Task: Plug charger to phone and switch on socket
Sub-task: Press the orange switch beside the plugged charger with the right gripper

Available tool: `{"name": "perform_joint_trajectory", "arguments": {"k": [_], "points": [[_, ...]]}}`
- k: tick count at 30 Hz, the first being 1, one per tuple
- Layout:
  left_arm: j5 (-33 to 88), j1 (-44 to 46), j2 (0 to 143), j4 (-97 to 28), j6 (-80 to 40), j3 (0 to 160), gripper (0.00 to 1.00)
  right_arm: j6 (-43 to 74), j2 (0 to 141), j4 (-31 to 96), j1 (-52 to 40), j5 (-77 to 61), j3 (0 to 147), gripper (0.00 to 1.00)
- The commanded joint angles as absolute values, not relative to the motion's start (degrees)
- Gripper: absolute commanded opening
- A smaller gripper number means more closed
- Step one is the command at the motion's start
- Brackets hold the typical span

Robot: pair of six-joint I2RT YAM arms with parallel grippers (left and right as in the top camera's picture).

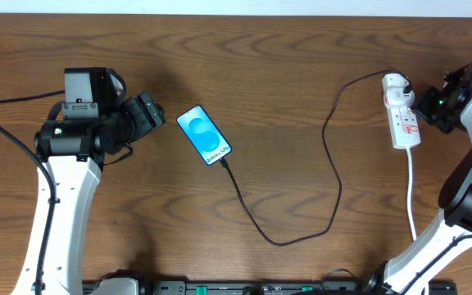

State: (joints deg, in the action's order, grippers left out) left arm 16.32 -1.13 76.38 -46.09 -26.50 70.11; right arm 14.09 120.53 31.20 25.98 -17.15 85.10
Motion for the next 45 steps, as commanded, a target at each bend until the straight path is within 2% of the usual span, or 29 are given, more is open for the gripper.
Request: {"name": "perform_joint_trajectory", "arguments": {"k": [1,45], "points": [[15.75,-1.48,76.73,-46.24,-25.32,70.35,0.87,14.04,121.21,31.03,26.15,-17.08,84.77,0.01],[15.75,-1.48,76.73,-46.24,-25.3,70.35,0.87,11.09,122.96,31.75,21.78,-20.51,84.62,0.01]]}}
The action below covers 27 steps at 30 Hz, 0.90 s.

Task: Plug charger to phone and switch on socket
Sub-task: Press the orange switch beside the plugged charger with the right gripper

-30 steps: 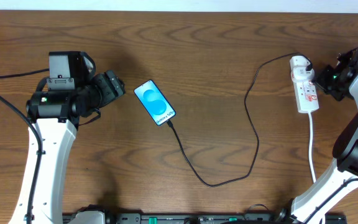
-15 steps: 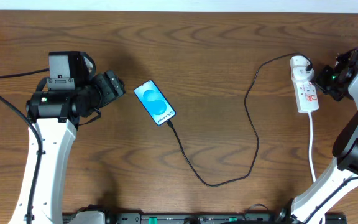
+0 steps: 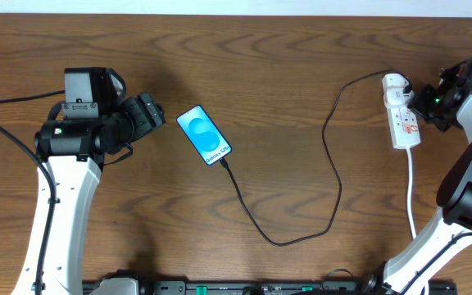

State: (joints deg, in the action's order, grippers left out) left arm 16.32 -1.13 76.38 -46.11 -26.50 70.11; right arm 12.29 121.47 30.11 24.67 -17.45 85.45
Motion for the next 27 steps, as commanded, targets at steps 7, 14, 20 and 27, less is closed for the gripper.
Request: {"name": "perform_joint_trajectory", "arguments": {"k": [7,14,20,27], "points": [[15.77,-1.48,76.73,-46.24,-25.32,70.35,0.87,11.05,122.96,32.64,20.99,-20.53,84.62,0.01],[15.77,-1.48,76.73,-46.24,-25.32,70.35,0.87,10.61,122.96,33.21,20.03,-20.51,84.62,0.01],[15.75,-1.48,76.73,-46.24,-25.3,70.35,0.87,10.61,122.96,33.67,19.29,-20.56,84.62,0.01],[15.75,-1.48,76.73,-46.22,-25.32,70.35,0.87,10.0,122.96,33.74,18.59,-21.56,84.62,0.01]]}}
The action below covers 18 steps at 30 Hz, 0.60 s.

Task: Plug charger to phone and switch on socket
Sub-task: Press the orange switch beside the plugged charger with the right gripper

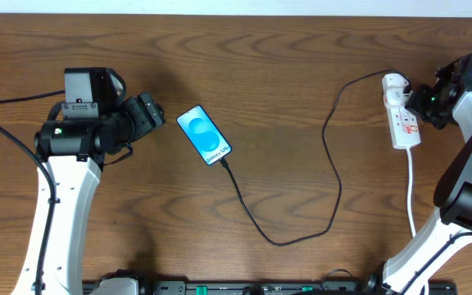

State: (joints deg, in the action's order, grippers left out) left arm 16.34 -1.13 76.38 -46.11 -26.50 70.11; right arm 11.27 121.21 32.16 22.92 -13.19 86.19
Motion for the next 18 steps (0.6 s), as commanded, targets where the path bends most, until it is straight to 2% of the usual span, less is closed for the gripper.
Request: {"name": "perform_joint_trajectory", "arguments": {"k": [1,18], "points": [[15.75,-1.48,76.73,-46.22,-25.3,70.35,0.87,10.0,122.96,33.74,18.59,-21.56,84.62,0.01],[15.75,-1.48,76.73,-46.17,-25.3,70.35,0.87,8.12,122.96,34.24,18.65,-26.2,84.62,0.01]]}}
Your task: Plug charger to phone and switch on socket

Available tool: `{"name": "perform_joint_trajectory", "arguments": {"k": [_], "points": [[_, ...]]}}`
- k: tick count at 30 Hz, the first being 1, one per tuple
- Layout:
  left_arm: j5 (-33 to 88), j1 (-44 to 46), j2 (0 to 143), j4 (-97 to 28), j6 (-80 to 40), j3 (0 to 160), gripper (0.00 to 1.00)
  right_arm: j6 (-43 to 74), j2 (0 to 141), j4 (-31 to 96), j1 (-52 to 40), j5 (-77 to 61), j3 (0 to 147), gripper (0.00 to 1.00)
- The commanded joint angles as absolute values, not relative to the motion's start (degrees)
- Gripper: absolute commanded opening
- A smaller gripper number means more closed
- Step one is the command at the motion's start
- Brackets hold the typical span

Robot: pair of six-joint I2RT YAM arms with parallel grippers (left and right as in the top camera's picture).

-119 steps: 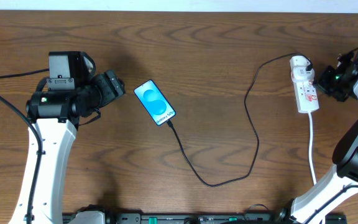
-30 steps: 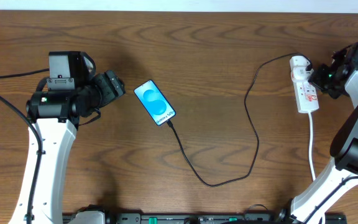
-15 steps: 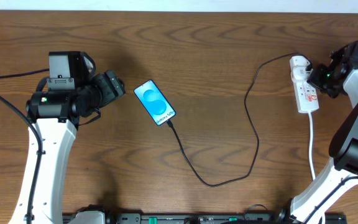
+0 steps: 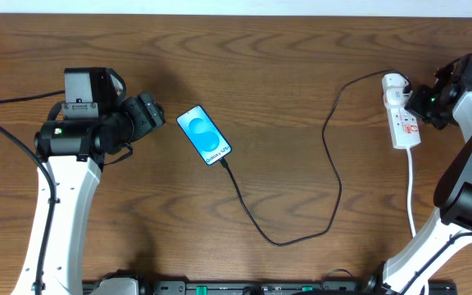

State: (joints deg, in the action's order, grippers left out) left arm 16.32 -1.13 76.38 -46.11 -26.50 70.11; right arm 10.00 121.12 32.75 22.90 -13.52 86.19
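The phone (image 4: 204,135) lies face up left of centre with its blue screen lit. A black charging cable (image 4: 281,241) is plugged into the phone's lower end, loops across the table and rises to the white charger (image 4: 393,82) seated at the top of the white power strip (image 4: 406,127). My right gripper (image 4: 420,105) has its dark fingertips close together against the strip's right edge, near its upper part. My left gripper (image 4: 156,115) hovers just left of the phone, apart from it; its fingers read only as a dark block.
The strip's white lead (image 4: 410,192) runs down the right side toward the front edge. The right arm's white links (image 4: 465,188) stand beside it. The left arm's base and links (image 4: 64,188) fill the left side of the wooden table (image 4: 301,49).
The phone had the cable in it and the left arm stood still throughout. The right gripper was a little to the right of the power strip, then nearer, then at the strip's right edge near the top, where it stays now.
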Motion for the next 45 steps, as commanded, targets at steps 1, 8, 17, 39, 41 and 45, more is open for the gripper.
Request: {"name": "perform_joint_trajectory", "arguments": {"k": [1,8,17,39,41,45], "points": [[15.75,-1.48,76.73,-46.17,-25.3,70.35,0.87,7.92,122.96,34.24,18.68,-26.57,84.62,0.01],[15.77,-1.48,76.73,-46.17,-25.32,70.35,0.87,5.48,122.85,34.28,18.83,-27.86,84.64,0.01],[15.77,-1.48,76.73,-46.17,-25.3,70.35,0.87,5.04,122.37,34.04,20.84,-27.38,85.45,0.04],[15.75,-1.48,76.73,-46.02,-25.3,70.35,0.87,9.58,115.28,34.02,31.4,-31.27,88.73,0.13],[15.77,-1.48,76.73,-46.04,-25.3,70.35,0.87,9.47,111.9,35.16,31.4,-31.24,88.73,0.15],[15.75,-1.5,76.73,-46.04,-25.32,70.35,0.87,7.33,101.08,38.94,30.61,-31.24,88.73,0.2]]}}
